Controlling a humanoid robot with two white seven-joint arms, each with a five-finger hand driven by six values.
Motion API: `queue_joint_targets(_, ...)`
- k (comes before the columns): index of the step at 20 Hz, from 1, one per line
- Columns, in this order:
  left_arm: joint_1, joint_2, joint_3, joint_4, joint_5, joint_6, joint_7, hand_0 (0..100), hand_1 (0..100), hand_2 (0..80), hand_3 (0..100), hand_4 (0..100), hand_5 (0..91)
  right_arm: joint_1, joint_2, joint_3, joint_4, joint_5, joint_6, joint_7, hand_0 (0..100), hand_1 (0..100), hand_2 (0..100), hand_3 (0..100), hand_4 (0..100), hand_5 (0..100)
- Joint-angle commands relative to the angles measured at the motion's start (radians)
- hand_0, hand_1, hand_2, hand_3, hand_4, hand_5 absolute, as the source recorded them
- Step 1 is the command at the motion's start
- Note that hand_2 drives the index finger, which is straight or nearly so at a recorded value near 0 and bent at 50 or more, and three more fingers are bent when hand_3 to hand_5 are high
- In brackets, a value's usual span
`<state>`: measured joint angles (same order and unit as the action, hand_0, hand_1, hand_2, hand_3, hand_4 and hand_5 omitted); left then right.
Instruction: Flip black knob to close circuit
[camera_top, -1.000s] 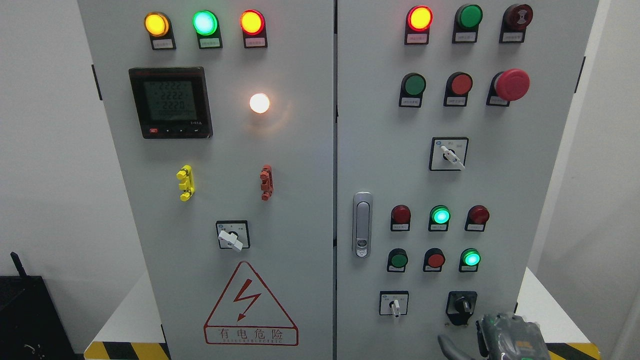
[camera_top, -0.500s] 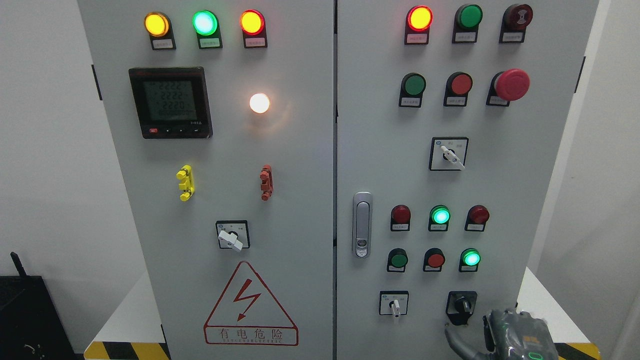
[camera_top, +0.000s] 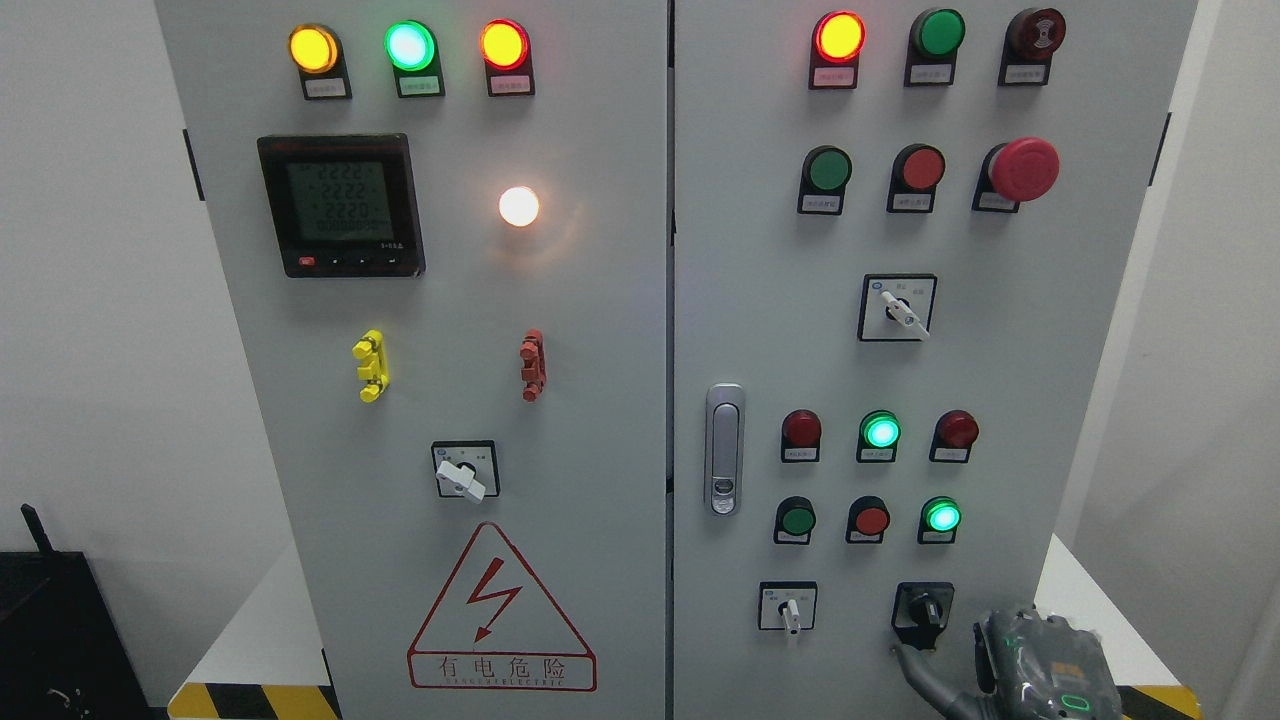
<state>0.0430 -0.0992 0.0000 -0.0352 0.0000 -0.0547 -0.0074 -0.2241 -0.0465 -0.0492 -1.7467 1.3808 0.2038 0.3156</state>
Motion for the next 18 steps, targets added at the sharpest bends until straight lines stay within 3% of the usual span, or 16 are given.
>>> queue_joint_targets(1, 0.0, -0.001, 0.011, 0.0, 0.008, 0.0, 0.0, 0, 0, 0.0, 5, 2, 0.0, -0.012, -0.001, -0.001, 0.036, 0.0, 0.006, -0.001, 0, 0, 88, 100, 80, 85)
queue_joint_targets(18, 0.0, 0.001, 0.011, 0.0, 0.008, 0.0, 0.0, 0, 0, 0.0, 5, 2, 0.0, -0.034, 0.0, 0.005, 0.053, 0.0, 0.039, 0.003, 0, 0, 88, 100, 80, 86)
